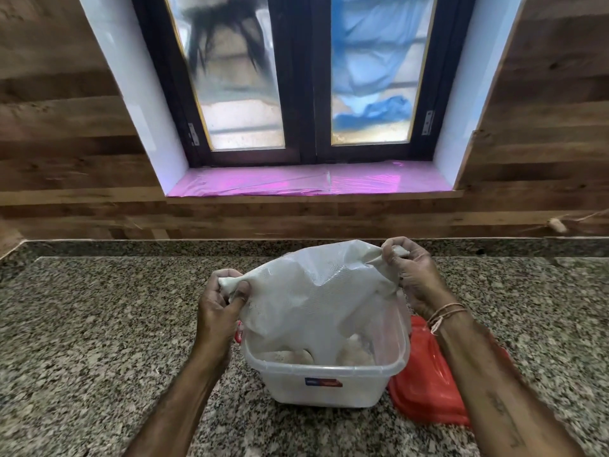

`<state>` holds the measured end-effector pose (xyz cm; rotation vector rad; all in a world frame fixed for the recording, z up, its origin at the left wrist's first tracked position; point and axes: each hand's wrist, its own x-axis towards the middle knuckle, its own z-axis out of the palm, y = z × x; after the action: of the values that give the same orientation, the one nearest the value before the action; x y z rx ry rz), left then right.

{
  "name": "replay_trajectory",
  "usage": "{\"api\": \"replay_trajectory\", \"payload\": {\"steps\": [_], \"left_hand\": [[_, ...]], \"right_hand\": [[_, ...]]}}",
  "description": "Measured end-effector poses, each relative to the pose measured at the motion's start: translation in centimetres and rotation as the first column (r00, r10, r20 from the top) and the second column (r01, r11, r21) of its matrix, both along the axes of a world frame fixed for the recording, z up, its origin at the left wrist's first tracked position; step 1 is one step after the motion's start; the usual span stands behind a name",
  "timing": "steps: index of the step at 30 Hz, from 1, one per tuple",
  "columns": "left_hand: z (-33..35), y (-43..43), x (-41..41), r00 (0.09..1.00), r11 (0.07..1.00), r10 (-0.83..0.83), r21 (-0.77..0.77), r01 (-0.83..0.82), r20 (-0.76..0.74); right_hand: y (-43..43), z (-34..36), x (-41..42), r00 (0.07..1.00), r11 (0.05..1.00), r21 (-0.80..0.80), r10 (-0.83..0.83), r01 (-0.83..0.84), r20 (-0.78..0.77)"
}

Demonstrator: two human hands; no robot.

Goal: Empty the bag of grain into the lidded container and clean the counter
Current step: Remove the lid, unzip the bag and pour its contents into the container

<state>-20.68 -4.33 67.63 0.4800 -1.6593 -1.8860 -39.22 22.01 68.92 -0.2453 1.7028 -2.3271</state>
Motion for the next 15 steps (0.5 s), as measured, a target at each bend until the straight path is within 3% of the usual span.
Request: {"api": "replay_trajectory", "payload": {"steps": [10, 15], "left_hand": [[0.4, -0.4, 0.7, 0.999, 1.000, 0.014, -0.007, -0.015, -0.049], [0.8, -0.4, 1.2, 0.999, 0.998, -0.021, -0.062, 0.019, -0.031]], "right_hand": [[1.6, 0.6, -0.4, 0.954, 0.956, 0.276, -0.010, 0.096, -0.299], [2.6, 0.7, -0.4, 0.941, 0.916, 0.384, 0.024, 0.114, -0.337]]}}
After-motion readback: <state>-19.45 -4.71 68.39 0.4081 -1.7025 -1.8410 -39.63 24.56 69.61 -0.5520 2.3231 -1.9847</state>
